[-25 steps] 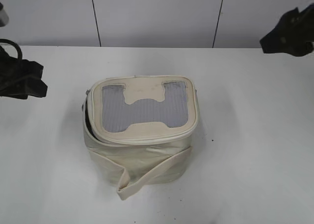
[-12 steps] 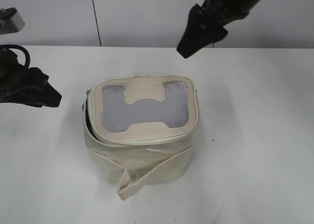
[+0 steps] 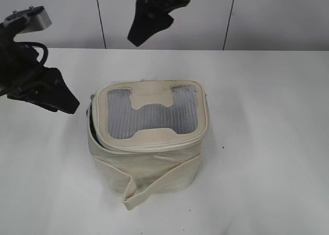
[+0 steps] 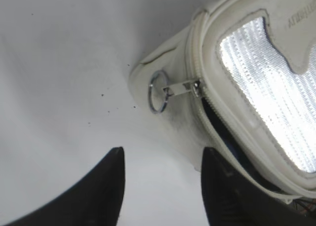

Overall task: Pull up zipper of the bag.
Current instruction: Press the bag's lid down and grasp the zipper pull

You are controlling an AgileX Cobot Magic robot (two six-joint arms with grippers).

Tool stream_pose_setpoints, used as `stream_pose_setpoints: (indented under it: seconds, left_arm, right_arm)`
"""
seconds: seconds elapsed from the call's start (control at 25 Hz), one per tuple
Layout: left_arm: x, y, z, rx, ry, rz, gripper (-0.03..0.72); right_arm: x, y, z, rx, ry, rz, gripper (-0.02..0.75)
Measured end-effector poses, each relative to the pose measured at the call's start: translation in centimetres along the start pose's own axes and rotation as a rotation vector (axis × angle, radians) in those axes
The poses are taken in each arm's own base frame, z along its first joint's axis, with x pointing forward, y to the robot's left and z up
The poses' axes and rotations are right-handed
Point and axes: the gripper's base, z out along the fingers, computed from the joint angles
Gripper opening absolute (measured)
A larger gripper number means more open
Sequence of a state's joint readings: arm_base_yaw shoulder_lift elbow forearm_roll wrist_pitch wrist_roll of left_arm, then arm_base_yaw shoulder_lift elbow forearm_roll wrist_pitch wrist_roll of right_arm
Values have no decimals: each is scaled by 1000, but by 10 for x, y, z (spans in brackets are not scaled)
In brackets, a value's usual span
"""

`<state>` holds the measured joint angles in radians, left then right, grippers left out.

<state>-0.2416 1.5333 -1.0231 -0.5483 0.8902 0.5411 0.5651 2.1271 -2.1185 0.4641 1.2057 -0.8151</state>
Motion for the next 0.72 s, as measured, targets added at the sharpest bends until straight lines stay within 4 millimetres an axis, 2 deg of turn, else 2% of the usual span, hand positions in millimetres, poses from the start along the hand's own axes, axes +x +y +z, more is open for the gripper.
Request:
stream_pose_setpoints:
  seconds: [0.12,0.32,0.72]
  left_arm:
    - [-6,1,5,29,40,-1,404]
    - [-7,1,5,42,60,1,407]
    - [-4,2,4,32,89,19,408]
  right_arm:
    - [-9,1,19,-15,-7,-55,566]
    - [-3,-4,46,-44,21,-55,544]
    - [7,-8,74,-96,46,9,516]
